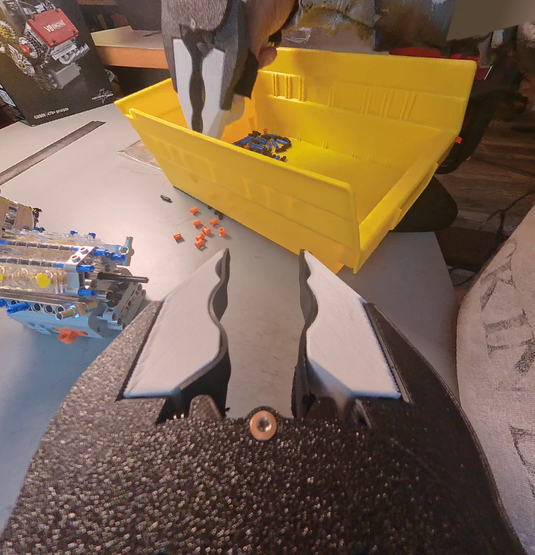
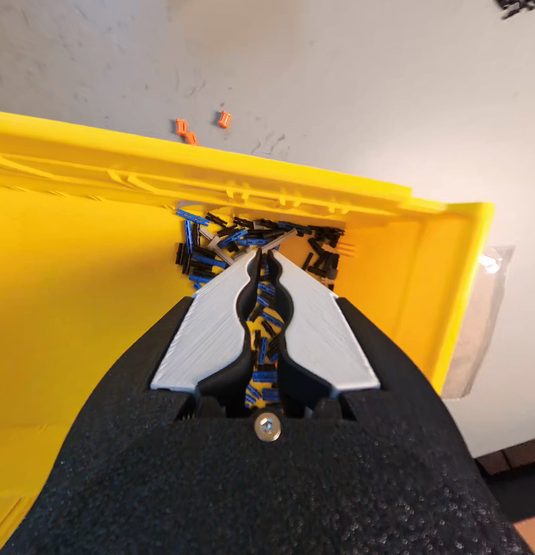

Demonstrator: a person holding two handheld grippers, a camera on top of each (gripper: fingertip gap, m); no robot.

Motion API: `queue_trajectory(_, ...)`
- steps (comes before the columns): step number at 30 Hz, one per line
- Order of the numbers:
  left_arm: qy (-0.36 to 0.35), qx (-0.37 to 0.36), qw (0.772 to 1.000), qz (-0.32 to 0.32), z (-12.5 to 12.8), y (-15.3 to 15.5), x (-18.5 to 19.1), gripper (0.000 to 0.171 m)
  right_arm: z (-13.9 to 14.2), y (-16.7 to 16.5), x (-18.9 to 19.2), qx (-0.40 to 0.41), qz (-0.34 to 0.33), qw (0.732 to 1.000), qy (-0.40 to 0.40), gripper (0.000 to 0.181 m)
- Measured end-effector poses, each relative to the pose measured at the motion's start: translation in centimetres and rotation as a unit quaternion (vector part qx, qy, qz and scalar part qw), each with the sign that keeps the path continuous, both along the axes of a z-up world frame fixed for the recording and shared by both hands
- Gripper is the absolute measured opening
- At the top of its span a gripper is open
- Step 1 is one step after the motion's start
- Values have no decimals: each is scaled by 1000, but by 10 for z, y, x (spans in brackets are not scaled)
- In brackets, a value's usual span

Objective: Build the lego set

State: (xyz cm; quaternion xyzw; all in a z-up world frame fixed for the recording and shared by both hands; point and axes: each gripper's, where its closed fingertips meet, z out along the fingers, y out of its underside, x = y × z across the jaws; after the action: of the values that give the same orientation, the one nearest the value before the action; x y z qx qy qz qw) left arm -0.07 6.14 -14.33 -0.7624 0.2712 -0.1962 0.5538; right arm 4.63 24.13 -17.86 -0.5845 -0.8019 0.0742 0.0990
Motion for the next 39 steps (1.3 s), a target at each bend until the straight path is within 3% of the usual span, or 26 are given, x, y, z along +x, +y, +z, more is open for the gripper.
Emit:
queue_trajectory(6,2,2,1000,5,0,0,-1,44,-21,-1,-8,-13,-4,1000,-24,0)
queue_trajectory(11,-5,0,1000,1,1,0,-1,44,-26,7,7,1,-8,999,-54,0)
queue_trajectory(16,-7,-1,1000,-1,1,-1,-1,44,-22,20,28,13,-28,996,-80,0)
queue_trajectory(26,-10,-4,1000,-2,1,0,0,44,13,37,25,33,-58,998,-21,0)
queue_trajectory(39,-11,-5,1000,-3,1,0,0,44,6,21,41,29,-18,997,-65,2)
